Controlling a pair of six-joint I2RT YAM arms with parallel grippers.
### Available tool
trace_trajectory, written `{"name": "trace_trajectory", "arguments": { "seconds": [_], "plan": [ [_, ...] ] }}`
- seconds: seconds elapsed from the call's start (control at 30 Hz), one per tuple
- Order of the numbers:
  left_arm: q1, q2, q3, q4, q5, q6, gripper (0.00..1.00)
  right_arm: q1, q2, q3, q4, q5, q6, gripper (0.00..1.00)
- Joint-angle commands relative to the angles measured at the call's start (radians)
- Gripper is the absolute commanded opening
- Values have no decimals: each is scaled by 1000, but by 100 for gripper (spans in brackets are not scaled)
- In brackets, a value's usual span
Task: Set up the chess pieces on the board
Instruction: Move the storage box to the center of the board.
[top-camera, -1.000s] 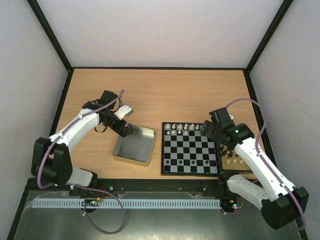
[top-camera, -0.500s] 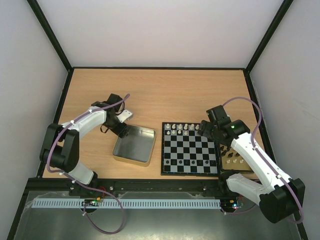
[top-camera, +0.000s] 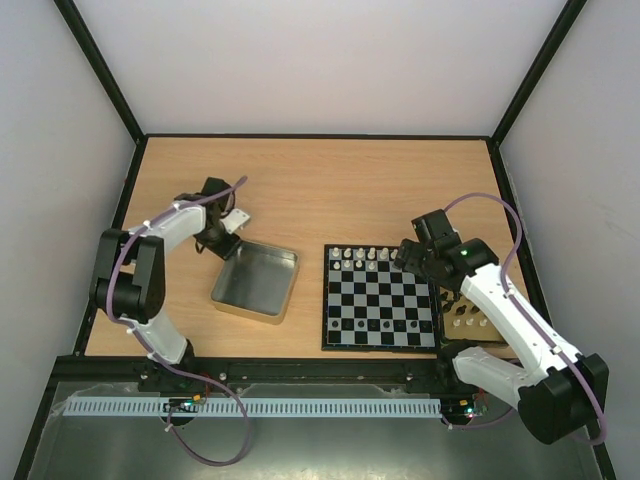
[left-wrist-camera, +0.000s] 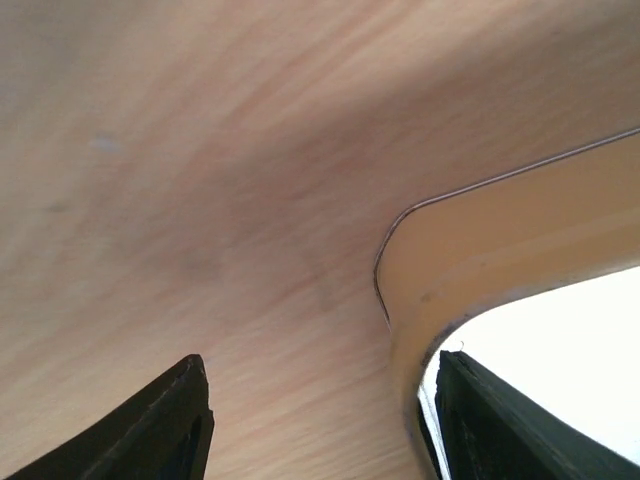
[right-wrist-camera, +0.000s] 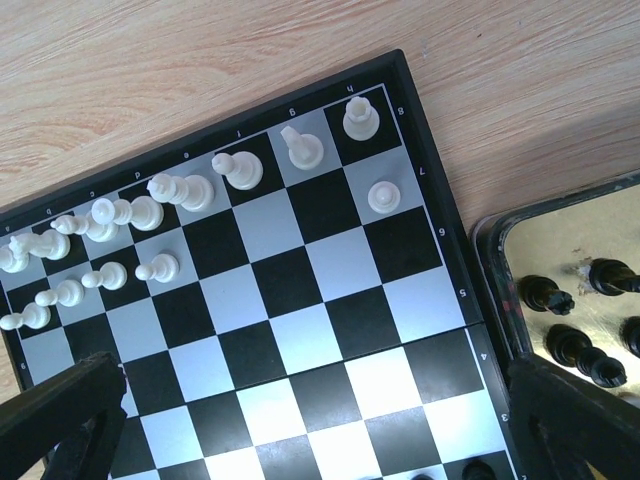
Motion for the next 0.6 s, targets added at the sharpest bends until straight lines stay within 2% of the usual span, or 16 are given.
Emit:
{"name": "trace_trajectory", "arguments": {
  "seconds": [0.0,0.27,0.57],
  "plan": [
    [83,30,76,-2,-64,87,60,4,15,6,20,17,5,100],
    [228,187,253,0,-128,186,51,4,74,34,26,29,-18,100],
    [443,370,418,94,-301,318,45,4,91,43,21,33,-25,100]
  ]
}}
